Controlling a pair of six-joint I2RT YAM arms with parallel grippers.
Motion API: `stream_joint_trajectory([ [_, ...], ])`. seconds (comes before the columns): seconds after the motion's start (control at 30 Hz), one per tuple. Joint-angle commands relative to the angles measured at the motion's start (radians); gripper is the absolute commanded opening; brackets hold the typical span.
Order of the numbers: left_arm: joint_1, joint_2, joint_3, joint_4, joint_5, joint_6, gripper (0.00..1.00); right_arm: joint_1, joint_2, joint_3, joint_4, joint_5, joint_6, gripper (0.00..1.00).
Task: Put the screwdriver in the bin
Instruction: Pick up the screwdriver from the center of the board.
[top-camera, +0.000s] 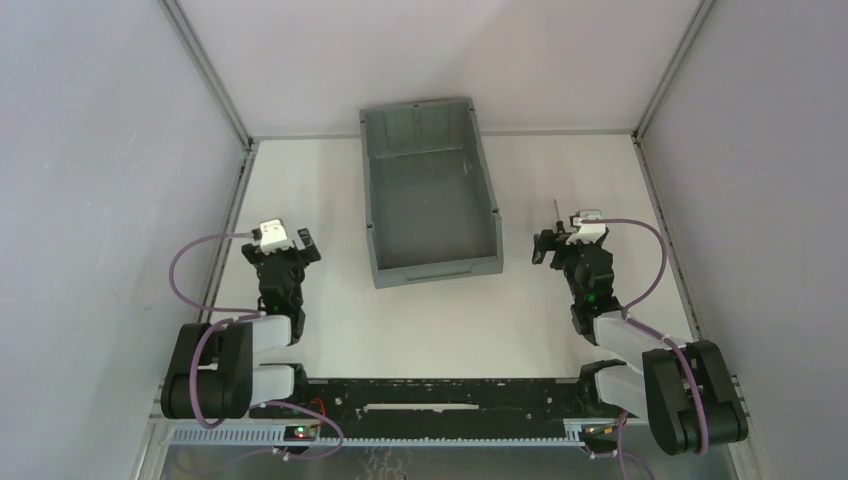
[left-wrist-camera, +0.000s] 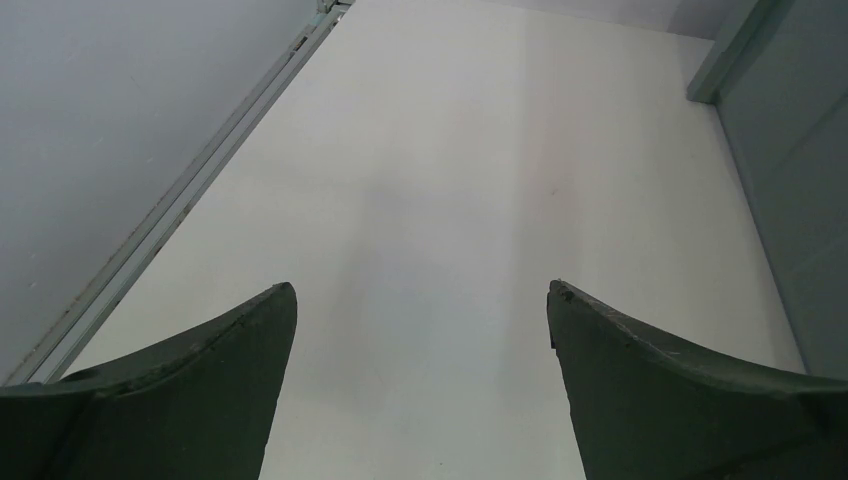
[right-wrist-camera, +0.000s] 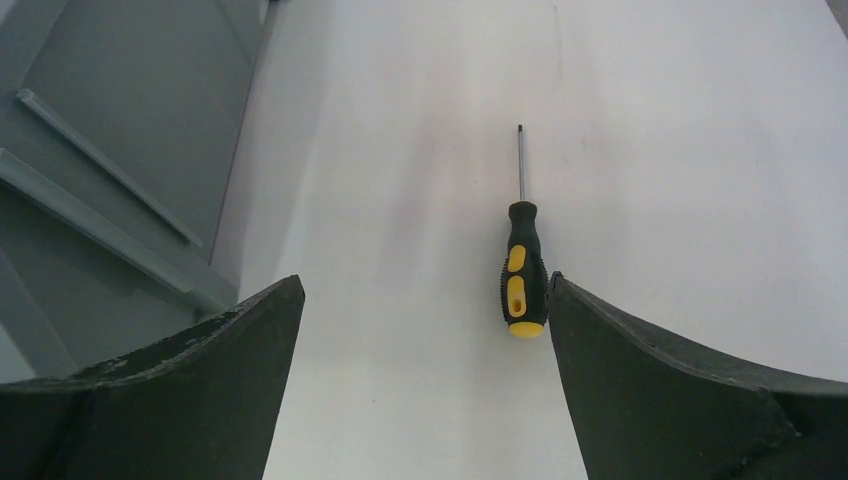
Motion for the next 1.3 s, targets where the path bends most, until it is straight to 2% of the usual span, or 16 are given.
stream_joint_trajectory([
  [0.0, -0.005, -0.009, 0.033, 0.031, -0.013, 0.024, 1.00, -0.005, -0.012, 0.000, 0.039, -0.003, 0.011, 1.00],
  [0.33, -0.005, -0.008, 0.034, 0.031, -0.012, 0.024, 1.00, -0.005, -0.012, 0.001, 0.037, -0.002, 0.010, 1.00],
  [0.8, -0.005, -0.008, 0.033, 0.031, -0.012, 0.024, 1.00, 0.022, 0.039, 0.115, -0.128, 0.090, 0.019, 1.00],
  [0.97, -0.005, -0.008, 0.033, 0.031, -0.012, 0.024, 1.00, 0.038, -0.030, 0.197, -0.264, 0.106, 0.006, 1.00],
  [1.27, -0.005, -0.008, 0.033, 0.031, -0.012, 0.024, 1.00, 0.042, -0.172, 0.512, -0.639, 0.102, 0.075, 1.00],
])
